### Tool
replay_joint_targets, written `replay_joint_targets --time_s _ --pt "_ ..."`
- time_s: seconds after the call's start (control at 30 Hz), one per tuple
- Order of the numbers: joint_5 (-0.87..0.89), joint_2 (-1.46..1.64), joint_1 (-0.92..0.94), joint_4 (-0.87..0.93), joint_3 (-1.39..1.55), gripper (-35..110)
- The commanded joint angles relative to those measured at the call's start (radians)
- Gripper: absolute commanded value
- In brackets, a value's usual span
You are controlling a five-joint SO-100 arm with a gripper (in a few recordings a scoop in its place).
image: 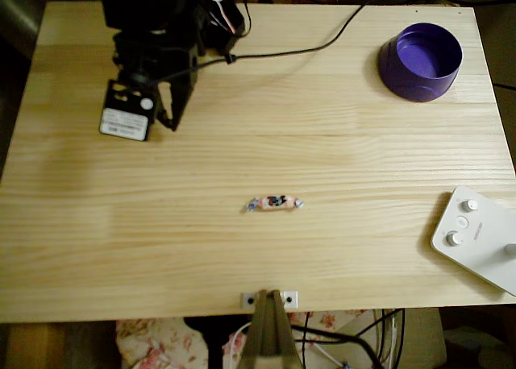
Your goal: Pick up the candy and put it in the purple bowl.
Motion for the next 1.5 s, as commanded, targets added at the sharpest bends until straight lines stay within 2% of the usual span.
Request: replay_joint_targets --time_s 0.0,0.27,1.47 --pt "-0.002 0.014 0.006 0.008 -0.023 -1" --pt "-0.052 0.014 -0.041 0.008 -0.023 -1" --pt "-0.049 0.014 -0.040 0.008 -0.023 -1"
